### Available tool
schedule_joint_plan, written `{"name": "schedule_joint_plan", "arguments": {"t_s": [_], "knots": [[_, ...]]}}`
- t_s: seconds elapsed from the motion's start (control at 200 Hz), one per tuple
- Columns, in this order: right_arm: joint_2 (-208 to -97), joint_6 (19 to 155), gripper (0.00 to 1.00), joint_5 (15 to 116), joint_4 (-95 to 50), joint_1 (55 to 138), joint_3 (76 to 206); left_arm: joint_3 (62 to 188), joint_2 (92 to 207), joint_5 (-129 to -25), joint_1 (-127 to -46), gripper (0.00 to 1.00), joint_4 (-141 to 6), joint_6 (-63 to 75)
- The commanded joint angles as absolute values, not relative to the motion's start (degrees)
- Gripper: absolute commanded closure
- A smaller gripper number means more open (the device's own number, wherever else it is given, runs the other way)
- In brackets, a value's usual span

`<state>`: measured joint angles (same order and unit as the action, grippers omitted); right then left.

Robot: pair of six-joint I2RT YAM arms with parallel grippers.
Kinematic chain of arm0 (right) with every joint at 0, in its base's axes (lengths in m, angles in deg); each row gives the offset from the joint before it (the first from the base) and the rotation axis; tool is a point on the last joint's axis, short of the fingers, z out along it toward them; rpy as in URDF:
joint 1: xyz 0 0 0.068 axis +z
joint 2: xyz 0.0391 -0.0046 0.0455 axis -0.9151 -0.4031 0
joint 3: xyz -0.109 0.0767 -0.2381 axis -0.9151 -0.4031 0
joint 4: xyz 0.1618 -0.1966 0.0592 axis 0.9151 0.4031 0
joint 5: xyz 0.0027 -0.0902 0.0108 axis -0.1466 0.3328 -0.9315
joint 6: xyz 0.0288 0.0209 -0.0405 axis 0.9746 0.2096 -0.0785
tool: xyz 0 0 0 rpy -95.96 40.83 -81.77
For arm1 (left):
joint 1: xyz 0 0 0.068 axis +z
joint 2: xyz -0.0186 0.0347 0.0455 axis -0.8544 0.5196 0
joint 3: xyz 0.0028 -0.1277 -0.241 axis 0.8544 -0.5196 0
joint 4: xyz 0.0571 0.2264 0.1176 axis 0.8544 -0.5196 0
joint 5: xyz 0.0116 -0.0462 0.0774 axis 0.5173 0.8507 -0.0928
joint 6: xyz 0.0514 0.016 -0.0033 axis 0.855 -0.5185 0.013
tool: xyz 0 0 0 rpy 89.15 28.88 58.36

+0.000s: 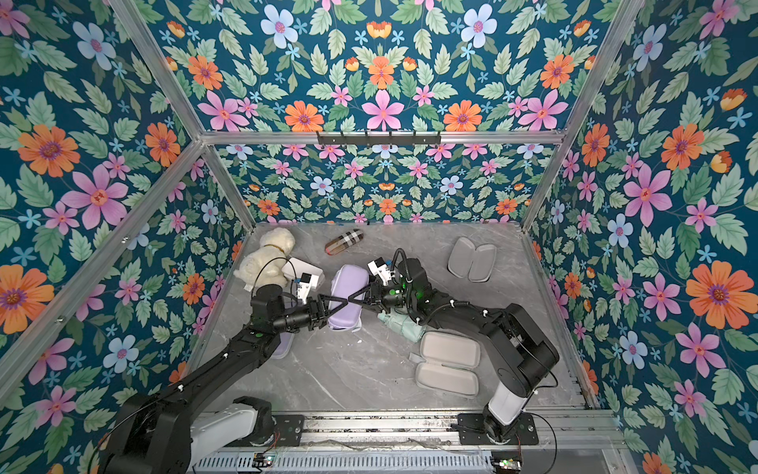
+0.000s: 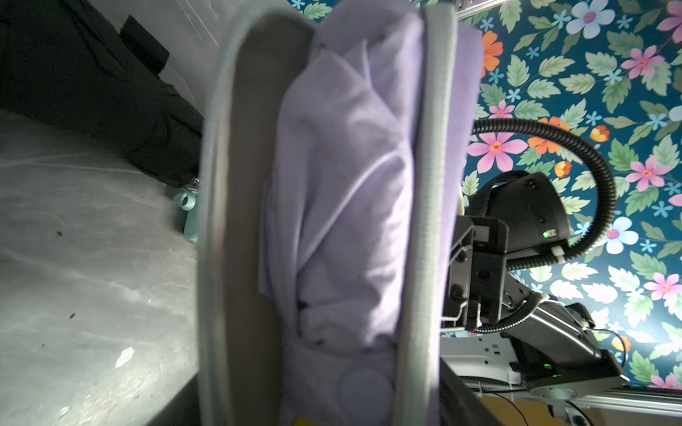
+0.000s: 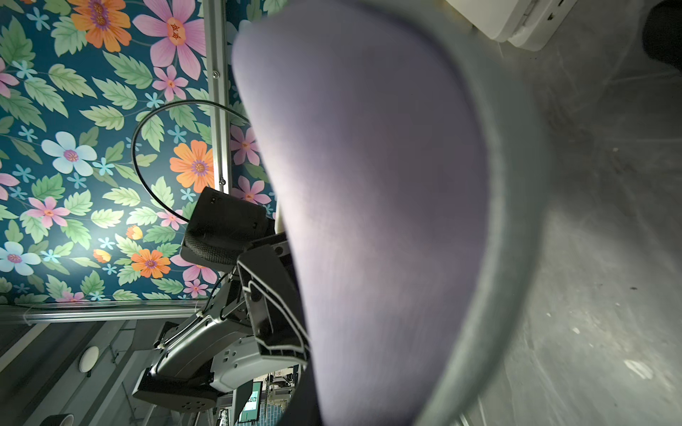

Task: Put umbrellas into zippered umbrella sleeves
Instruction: Pick up the umbrella sleeve at the center of the board.

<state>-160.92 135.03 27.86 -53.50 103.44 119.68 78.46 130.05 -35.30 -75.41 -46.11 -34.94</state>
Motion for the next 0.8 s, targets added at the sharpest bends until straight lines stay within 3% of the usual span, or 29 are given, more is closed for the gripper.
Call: {"name": "schedule_joint_plan", "arguments": {"t_s": [0.0, 0.15, 0.285, 0.41, 0.565, 0.735, 0.795], "knots": [[-161.46, 136.90, 0.64, 26.71, -56.54, 103.35, 120.81, 79.22, 130.98, -32.54, -75.45, 0.41, -39.98, -36.47], [-159.94, 138.29, 0.46, 26.49, -56.64, 99.94, 117.83, 80.78, 132.71, -30.78, -75.48, 0.65, -38.26, -35.82], [-156.70, 134.14, 0.34, 25.75, -50.33, 97.16, 116.03, 81.08, 134.53, -28.96, -75.41, 0.69, -33.89, -37.53], [-157.15, 132.90, 0.32, 24.94, -48.83, 97.14, 118.19, 81.42, 135.79, -27.83, -75.40, 0.70, -32.22, -38.06], [-158.87, 133.09, 0.33, 24.01, -50.35, 97.37, 122.05, 81.92, 136.33, -26.58, -76.43, 0.67, -30.63, -38.72], [-163.43, 139.78, 0.51, 22.40, -61.76, 98.01, 124.04, 83.22, 136.60, -25.37, -77.41, 0.60, -31.98, -36.74], [-164.12, 140.96, 0.59, 22.05, -64.15, 98.46, 124.20, 83.89, 136.79, -25.18, -77.48, 0.53, -32.66, -35.87]]}}
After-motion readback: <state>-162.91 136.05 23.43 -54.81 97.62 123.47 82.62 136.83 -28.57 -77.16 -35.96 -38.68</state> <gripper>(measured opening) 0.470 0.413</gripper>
